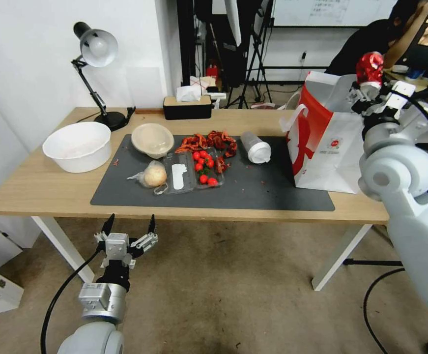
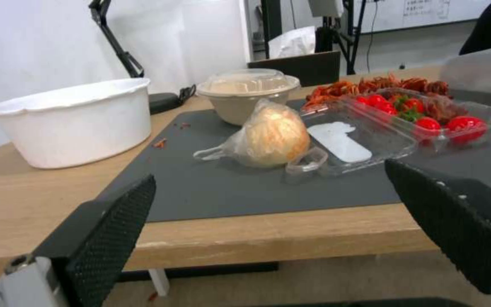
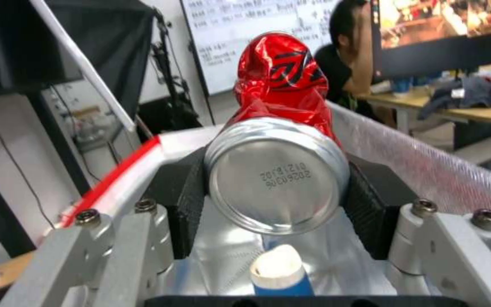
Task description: Pick up the trash from the table and place it into the takeout bag.
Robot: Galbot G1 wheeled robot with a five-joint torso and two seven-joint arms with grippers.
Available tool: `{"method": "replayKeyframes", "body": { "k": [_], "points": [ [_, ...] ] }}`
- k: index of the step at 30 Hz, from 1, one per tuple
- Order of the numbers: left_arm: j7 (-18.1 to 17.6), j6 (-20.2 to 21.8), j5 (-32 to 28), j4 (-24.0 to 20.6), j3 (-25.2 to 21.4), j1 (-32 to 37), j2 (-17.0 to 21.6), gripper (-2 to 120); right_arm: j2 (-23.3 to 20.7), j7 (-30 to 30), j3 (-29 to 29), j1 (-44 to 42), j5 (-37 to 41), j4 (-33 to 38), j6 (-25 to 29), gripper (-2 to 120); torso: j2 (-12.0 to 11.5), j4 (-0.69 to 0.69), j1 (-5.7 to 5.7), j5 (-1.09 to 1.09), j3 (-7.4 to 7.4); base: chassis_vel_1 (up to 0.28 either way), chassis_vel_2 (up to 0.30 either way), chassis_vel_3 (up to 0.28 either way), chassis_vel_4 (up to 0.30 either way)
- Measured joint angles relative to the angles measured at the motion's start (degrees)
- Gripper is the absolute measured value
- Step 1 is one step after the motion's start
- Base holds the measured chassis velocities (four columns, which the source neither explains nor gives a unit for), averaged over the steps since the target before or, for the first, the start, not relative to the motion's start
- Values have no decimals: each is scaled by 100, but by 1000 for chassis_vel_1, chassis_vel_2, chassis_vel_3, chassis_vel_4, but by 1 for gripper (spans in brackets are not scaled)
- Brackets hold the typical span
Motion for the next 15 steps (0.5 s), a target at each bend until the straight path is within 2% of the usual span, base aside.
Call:
{"method": "replayKeyframes", "body": {
  "k": [2, 4, 5, 7, 8, 10, 12, 14, 15],
  "points": [
    [0, 0, 0, -2, -2, 1, 0, 100, 14, 35, -12, 23, 15, -25, -40, 53, 0, 0, 0, 0, 0, 0, 0, 0, 0],
    [0, -5, 2, -2, -11, 2, 1, 100, 68, 84, -30, 78, 28, -85, -120, 67, 0, -1, -1, -1, 0, 0, 0, 0, 0],
    [0, -5, 2, -2, -11, 2, 1, 100, 68, 84, -30, 78, 28, -85, -120, 67, 0, -1, -1, -1, 0, 0, 0, 0, 0],
    [0, -6, 2, 4, -12, -5, 1, 100, 89, 89, -37, 105, 27, -105, -152, 77, 0, 0, 0, 0, 0, 0, 0, 0, 0],
    [0, -6, 2, 4, -12, -5, 1, 100, 89, 89, -37, 105, 27, -105, -152, 77, 0, 0, 0, 0, 0, 0, 0, 0, 0],
    [0, -6, 2, 12, -12, -17, 1, 100, 97, 82, -37, 133, 27, -119, -136, 85, 0, -1, 0, 0, 0, 0, 0, 0, 0],
    [0, -6, 2, 14, -13, -21, 1, 100, 98, 63, -37, 143, 33, -123, -98, 87, 0, -1, 0, 0, 0, 0, 0, 0, 0],
    [0, -6, 2, 23, -13, -35, 2, 100, 93, -195, -17, 168, 141, -87, 247, 98, 0, -1, 0, 0, 0, 0, 0, 0, 0],
    [0, -6, 2, 23, -13, -35, 2, 100, 93, -195, -17, 168, 141, -87, 247, 98, 0, -1, 0, 0, 0, 0, 0, 0, 0]
  ]
}}
